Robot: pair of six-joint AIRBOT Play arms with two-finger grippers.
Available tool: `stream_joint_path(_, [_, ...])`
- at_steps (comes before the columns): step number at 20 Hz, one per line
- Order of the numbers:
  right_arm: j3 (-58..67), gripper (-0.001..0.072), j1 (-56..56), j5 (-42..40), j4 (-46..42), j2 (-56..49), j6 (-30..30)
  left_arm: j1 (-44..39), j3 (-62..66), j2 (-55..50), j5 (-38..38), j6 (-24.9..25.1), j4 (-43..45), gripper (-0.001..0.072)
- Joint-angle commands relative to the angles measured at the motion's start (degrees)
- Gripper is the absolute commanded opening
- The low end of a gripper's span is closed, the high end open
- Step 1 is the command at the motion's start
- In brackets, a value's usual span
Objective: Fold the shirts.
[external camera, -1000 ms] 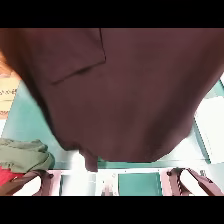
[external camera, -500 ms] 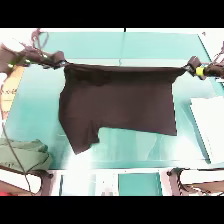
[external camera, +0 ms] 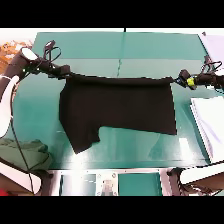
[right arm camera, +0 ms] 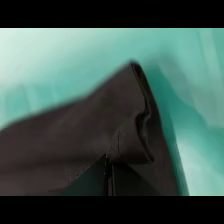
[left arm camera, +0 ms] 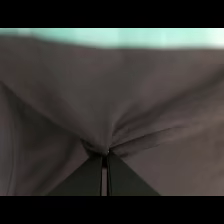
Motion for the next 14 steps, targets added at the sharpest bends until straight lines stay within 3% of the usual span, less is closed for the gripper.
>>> stream_joint_path(1, [-4.7,0.0014,-0.2,4.2,-1.4,2.7,0.0,0.0,-1.1,-0.2,-5.2,-0.1,4.7,0.0020])
stream_joint_path(9, [-10.1,0.0025,-0.3,5.4,-1.3,4.2,0.2,0.0,-5.4,-0.4,-1.9,-0.1,0.8,0.0021])
stream_joint_path(11, [-9.5,0.0215,-0.8,9.8,-1.3,4.2,0.2,0.1,-4.6,-0.4,-4.8,-1.6,0.8,0.0027])
stream_joint_path(12, [-9.4,0.0211,-1.3,12.6,-1.4,4.2,0.2,0.0,-3.6,-0.4,-7.4,-1.5,1.0,0.0254])
stream_joint_path(13, [-9.4,0.0206,-1.8,15.9,-1.4,4.2,0.3,0.1,-2.4,-0.4,-9.9,-1.6,1.4,0.0420])
stream_joint_path(14, [-9.4,0.0128,-2.4,18.9,-1.6,4.2,0.4,0.2,-0.7,-0.4,-12.7,-1.7,1.5,0.0425])
